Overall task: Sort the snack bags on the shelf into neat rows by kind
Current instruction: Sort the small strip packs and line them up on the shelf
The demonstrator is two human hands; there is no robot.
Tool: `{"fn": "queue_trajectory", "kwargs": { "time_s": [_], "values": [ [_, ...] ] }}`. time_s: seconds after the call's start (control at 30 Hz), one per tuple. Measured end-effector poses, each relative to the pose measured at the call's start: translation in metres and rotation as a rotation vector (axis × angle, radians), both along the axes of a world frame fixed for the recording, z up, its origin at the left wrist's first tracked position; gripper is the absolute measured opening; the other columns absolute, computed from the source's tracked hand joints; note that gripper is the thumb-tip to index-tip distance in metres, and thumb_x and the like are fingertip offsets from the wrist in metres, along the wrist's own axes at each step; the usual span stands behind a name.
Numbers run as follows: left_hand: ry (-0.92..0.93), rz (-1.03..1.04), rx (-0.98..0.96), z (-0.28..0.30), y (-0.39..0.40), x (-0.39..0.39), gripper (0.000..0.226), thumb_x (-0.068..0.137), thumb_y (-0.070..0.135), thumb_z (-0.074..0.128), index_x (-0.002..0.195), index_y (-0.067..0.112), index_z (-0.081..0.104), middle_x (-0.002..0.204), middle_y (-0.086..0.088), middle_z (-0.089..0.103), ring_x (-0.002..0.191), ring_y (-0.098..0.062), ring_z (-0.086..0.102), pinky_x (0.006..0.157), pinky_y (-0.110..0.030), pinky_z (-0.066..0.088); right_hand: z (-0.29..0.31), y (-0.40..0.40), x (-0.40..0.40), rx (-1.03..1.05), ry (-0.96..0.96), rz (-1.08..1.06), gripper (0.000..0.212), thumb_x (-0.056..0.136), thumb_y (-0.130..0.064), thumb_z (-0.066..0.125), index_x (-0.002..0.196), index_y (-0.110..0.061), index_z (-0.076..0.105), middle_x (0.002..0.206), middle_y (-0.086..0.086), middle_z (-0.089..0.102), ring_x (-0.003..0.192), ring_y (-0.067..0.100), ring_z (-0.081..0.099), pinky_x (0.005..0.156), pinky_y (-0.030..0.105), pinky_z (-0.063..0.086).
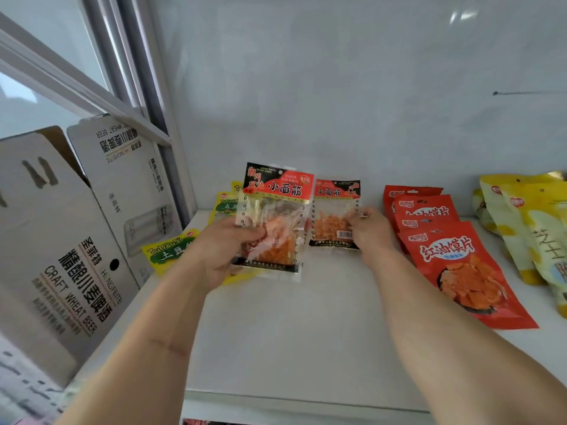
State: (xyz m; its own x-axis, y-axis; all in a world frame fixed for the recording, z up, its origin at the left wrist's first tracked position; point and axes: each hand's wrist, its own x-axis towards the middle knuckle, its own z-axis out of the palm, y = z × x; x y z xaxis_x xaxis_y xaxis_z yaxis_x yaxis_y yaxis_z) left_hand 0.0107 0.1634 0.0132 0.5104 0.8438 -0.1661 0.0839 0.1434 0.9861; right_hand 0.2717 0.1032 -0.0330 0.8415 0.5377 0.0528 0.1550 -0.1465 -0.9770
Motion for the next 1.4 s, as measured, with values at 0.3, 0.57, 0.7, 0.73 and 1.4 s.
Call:
{"fn": "queue_trajectory", "kwargs": {
  "time_s": [0.3, 0.57, 0.7, 0.73, 1.4],
  "values": [
    [0.018, 0.065, -0.013, -0.017, -0.010, 0.047, 0.017, 0.088, 0.012, 0.073, 0.105, 0.008, 0.071, 0.100, -0.003, 0.079, 0.098, -0.021, 0.073, 0.102, -0.041, 0.049, -0.006, 0.007, 0.013, -0.246, -0.315, -0.055, 0.018, 0.098, -0.031, 0.055, 0.091, -0.014, 0.057, 0.087, 0.005, 0.063, 0.082, 0.027, 0.060, 0.066, 0.033, 0.045],
    [0.142, 0.126, 0.020, -0.032, -0.008, 0.072, 0.027, 0.088, 0.017, 0.069, 0.115, 0.014, 0.065, 0.110, -0.007, 0.073, 0.104, -0.028, 0.069, 0.097, -0.045, 0.051, -0.010, 0.013, 0.015, -0.306, -0.364, -0.101, 0.034, 0.098, -0.028, 0.056, 0.126, -0.009, 0.056, 0.116, 0.016, 0.066, 0.106, 0.036, 0.061, 0.075, 0.036, 0.043],
    [0.160, 0.116, 0.072, -0.033, -0.015, 0.092, 0.020, 0.094, 0.008, 0.063, 0.113, 0.012, 0.063, 0.106, -0.007, 0.072, 0.102, -0.026, 0.067, 0.079, -0.034, 0.050, -0.008, -0.001, 0.017, -0.192, -0.338, -0.089, 0.036, 0.103, -0.030, 0.043, 0.116, -0.001, 0.061, 0.112, 0.019, 0.066, 0.105, 0.036, 0.062, 0.076, 0.035, 0.044],
    [0.163, 0.107, 0.084, -0.033, -0.018, 0.099, 0.022, 0.093, 0.007, 0.062, 0.114, 0.013, 0.063, 0.106, -0.007, 0.072, 0.101, -0.025, 0.067, 0.080, -0.034, 0.052, -0.008, -0.005, 0.016, -0.174, -0.333, -0.082, 0.038, 0.105, -0.030, 0.039, 0.109, 0.000, 0.062, 0.107, 0.018, 0.066, 0.100, 0.035, 0.063, 0.073, 0.034, 0.042],
    [0.666, 0.032, 0.578, -0.036, -0.034, 0.162, 0.026, 0.090, 0.023, 0.062, 0.105, 0.003, 0.062, 0.111, -0.016, 0.069, 0.096, -0.033, 0.062, 0.067, -0.030, 0.040, -0.028, -0.032, 0.000, -0.301, -0.564, 0.013, 0.027, 0.097, -0.022, 0.050, 0.119, -0.007, 0.056, 0.119, 0.014, 0.057, 0.105, 0.033, 0.058, 0.085, 0.042, 0.049]
  ]
}}
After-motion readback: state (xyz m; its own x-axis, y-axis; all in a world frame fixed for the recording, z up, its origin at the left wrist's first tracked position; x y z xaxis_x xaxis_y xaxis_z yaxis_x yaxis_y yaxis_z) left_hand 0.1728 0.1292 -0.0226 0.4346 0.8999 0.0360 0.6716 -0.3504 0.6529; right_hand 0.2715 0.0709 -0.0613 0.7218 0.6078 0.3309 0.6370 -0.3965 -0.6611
